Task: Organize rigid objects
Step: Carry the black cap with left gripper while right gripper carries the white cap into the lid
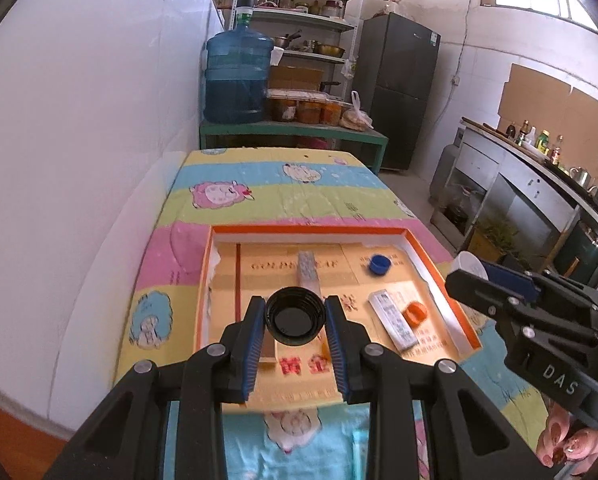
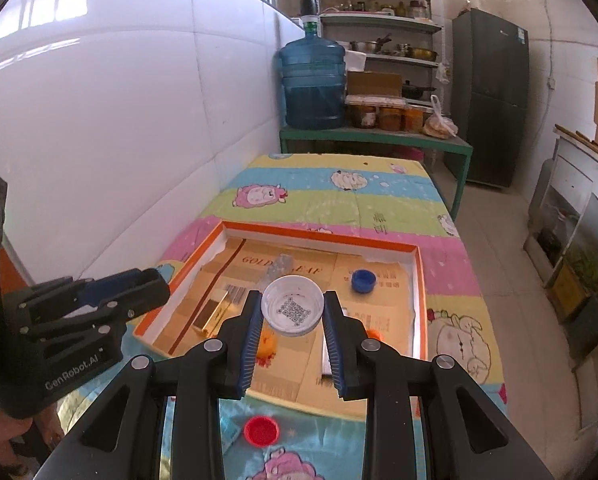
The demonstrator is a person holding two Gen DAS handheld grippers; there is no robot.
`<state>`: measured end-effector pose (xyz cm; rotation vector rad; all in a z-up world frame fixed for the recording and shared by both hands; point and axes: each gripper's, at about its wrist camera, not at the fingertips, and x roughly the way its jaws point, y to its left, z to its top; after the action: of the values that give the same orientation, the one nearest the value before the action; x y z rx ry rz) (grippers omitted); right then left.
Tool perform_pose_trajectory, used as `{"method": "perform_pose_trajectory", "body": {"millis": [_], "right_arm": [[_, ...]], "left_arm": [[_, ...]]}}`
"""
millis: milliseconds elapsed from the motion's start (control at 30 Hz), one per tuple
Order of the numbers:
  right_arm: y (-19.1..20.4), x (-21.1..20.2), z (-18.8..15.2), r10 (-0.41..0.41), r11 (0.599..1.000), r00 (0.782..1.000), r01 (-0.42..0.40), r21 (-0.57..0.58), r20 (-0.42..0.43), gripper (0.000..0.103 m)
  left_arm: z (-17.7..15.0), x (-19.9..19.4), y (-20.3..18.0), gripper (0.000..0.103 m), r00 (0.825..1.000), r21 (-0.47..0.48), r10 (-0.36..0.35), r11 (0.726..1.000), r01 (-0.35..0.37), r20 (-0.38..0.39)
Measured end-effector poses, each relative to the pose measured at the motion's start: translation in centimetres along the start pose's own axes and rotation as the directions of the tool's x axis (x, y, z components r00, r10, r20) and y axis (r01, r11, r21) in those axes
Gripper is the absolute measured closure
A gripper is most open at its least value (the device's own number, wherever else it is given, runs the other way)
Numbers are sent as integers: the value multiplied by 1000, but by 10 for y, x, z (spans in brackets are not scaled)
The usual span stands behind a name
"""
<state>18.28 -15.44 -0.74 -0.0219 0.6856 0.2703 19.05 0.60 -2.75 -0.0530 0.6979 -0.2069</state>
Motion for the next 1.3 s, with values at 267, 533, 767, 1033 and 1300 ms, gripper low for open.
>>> {"method": "perform_pose_trajectory", "body": {"millis": [267, 533, 767, 1033, 1300], "right_arm": [[-8, 24, 14, 9, 1000, 1000, -9, -15, -6, 72], [-19, 63, 32, 36, 999, 998, -37, -20, -51, 73], [-31, 104, 47, 61, 998, 992, -62, -9, -106, 73], [-44, 148, 58, 83, 997, 982, -81, 14, -168, 73], [-47, 179, 63, 100, 995, 968, -102, 2, -232, 73]], "left_arm": [[27, 26, 9, 72, 999, 24, 35, 999, -35, -9], [47, 65, 23, 72, 997, 8, 41, 999, -41, -61], [61, 99, 30, 72, 993, 3, 54, 999, -53, -102], [69, 129, 35, 72, 987, -9, 51, 999, -53, -153], [67, 156, 44, 72, 975, -41, 41, 998, -51, -219]]}}
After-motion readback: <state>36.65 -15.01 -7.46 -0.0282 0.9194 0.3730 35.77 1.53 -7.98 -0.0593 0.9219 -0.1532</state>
